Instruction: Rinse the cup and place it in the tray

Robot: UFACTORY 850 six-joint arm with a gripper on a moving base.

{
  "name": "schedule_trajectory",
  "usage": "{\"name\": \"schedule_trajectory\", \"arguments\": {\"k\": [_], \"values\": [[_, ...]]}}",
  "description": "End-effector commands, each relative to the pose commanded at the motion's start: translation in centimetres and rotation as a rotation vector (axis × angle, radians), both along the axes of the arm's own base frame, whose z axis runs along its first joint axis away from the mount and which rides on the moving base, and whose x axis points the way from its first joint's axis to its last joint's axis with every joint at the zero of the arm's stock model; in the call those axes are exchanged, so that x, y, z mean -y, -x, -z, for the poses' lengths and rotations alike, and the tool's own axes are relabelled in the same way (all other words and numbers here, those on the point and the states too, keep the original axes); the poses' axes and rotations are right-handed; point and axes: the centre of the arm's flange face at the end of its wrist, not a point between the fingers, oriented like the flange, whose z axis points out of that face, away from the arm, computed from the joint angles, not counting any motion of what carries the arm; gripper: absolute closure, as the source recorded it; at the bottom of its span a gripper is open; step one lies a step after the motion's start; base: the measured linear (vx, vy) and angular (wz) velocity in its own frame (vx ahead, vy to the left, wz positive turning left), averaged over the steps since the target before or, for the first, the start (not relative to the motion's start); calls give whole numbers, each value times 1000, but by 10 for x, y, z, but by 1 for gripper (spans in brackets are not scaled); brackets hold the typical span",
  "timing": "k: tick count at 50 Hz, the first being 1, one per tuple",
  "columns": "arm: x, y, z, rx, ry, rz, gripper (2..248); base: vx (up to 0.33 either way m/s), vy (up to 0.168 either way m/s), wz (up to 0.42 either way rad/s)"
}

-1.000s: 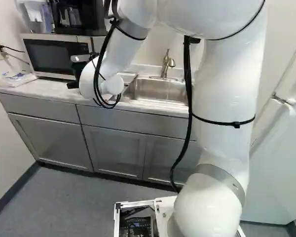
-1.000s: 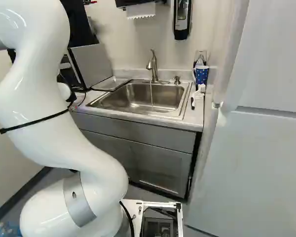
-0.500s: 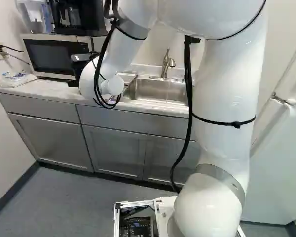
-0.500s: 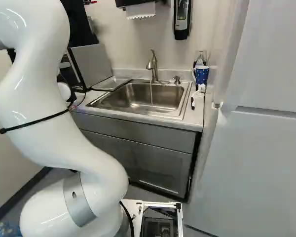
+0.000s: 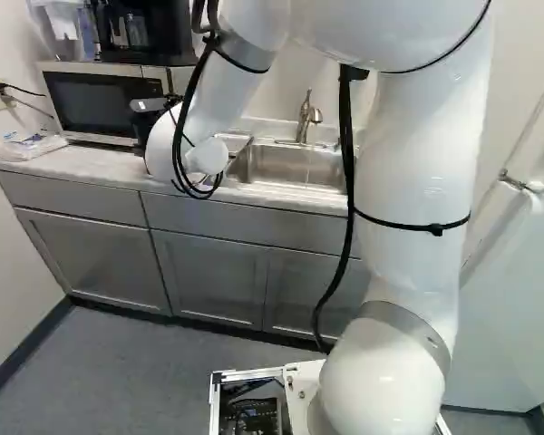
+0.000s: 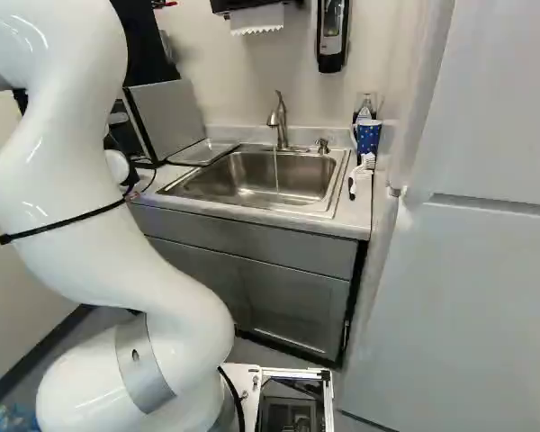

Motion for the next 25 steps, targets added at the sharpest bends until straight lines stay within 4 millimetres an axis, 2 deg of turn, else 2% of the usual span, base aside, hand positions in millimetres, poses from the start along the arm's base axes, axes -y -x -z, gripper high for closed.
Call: {"name": "schedule_trajectory", "arguments": {"k": [9,25], "values": [[5,1,-10,12,-10,6,125,0,0,0],[31,5,-27,26,-19,39,125,0,0,0]]}}
